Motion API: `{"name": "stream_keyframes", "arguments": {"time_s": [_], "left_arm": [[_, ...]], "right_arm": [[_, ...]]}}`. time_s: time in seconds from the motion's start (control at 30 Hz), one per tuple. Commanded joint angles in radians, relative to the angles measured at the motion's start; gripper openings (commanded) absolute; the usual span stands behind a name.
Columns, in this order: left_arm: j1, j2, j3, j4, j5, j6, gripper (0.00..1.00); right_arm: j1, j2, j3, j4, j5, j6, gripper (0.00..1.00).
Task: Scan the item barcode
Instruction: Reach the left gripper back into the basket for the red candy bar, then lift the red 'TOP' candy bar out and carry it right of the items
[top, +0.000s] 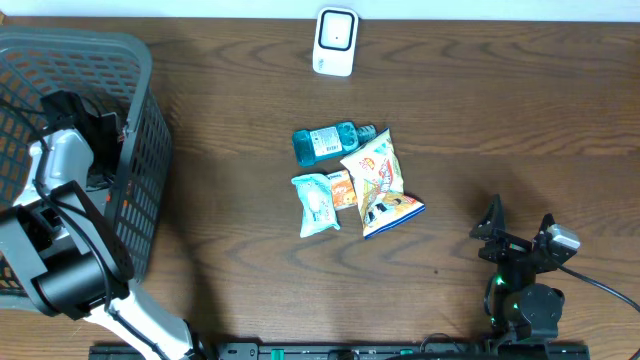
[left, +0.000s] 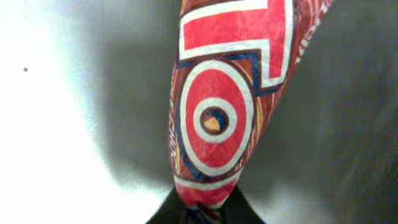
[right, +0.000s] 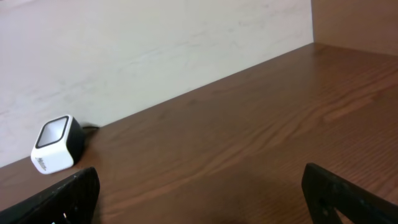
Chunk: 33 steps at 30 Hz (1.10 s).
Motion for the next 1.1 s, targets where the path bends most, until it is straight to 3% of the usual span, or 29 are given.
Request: {"name": "stream_keyframes", "arguments": {"time_s": [0.0, 0.2, 0.43, 0.53, 0.7, 0.8, 0.83, 0.93, 1.0, 1.07], "left_arm": [[-0.004, 0.044, -0.045, -0.051, -0.106, -0.048, 0.07], [0.013, -0.207, -0.027, -0.054, -0.276, -0.225, 0.07], [0.031, -0.624, -0.027, -0.013, -0.258, -0.419, 0.07], [0.031, -0.795, -0.027, 0.005, -0.130, -0.503, 0.07], [-0.014, -0.970, -0.029, 0.018, 0.410, -0.509, 0.07], [-0.150, -1.021, -0.039, -0.001, 0.741, -0.456, 0.07], [-0.195, -1.026, -0.047, -0.008, 0.761, -0.452, 0.07], [-0.365, -1.023, -0.079, -0.033, 0.717, -0.448, 0.07], [-0.569, -0.985, -0.126, -0.037, 0.611, -0.449, 0.08], [-0.689, -0.946, -0.151, -0.039, 0.562, -0.450, 0.08]], "right_arm": [[-0.004, -0.004, -0.001, -0.004, 0.002, 0.003, 0.99], [-0.004, -0.004, -0.001, -0.004, 0.002, 0.003, 0.99], [-0.004, -0.004, -0.001, -0.004, 0.002, 0.003, 0.99], [-0.004, -0.004, -0.001, -0.004, 0.002, 0.003, 0.99], [-0.004, -0.004, -0.001, -0.004, 0.002, 0.003, 0.99], [-0.004, -0.004, -0.001, -0.004, 0.002, 0.003, 0.99], [-0.004, -0.004, -0.001, -0.004, 0.002, 0.003, 0.99], [-0.004, -0.004, -0.001, -0.004, 0.002, 0.003, 0.99], [-0.004, -0.004, -0.001, -0.004, 0.002, 0.003, 0.99], [-0.004, -0.004, -0.001, -0.004, 0.002, 0.003, 0.99]]}}
